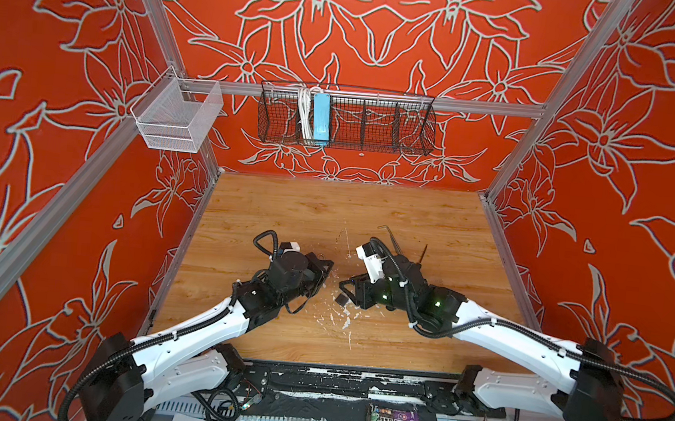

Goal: Unlock with the key

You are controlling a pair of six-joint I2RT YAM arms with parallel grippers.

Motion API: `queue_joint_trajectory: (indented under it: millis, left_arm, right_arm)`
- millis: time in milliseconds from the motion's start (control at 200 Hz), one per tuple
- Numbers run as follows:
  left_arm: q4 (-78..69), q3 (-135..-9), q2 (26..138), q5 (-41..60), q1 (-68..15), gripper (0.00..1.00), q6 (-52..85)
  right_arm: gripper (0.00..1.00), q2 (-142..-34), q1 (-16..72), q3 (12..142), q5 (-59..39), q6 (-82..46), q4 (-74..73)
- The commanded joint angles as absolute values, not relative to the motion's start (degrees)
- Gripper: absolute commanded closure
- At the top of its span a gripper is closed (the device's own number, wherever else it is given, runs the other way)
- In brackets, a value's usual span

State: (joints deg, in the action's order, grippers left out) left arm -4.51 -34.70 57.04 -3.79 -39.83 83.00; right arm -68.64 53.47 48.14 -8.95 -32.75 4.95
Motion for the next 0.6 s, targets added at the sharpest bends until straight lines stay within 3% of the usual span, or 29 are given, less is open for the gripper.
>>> queue_joint_trajectory:
  millis: [0, 410, 595]
  left_arm:
    - [-3.8, -36.9, 54.9, -3.1, -40.1, 1.0, 75.5]
    - [-14.4, -37.9, 55.7, 3.9, -40.0, 1.0, 54.4]
    - [-16.0, -38.3, 55.6, 5.0, -40.0, 1.0, 51.4]
  right_arm:
    - [0.53, -66.6, 51.6, 47.4, -12.8, -35.3, 6.6]
    - [0.51, -66.8, 46.2, 42.5, -28.3, -49.4, -9.2]
    - [0.51, -67.8, 44.6, 42.6, -32.3, -54.1, -18.1]
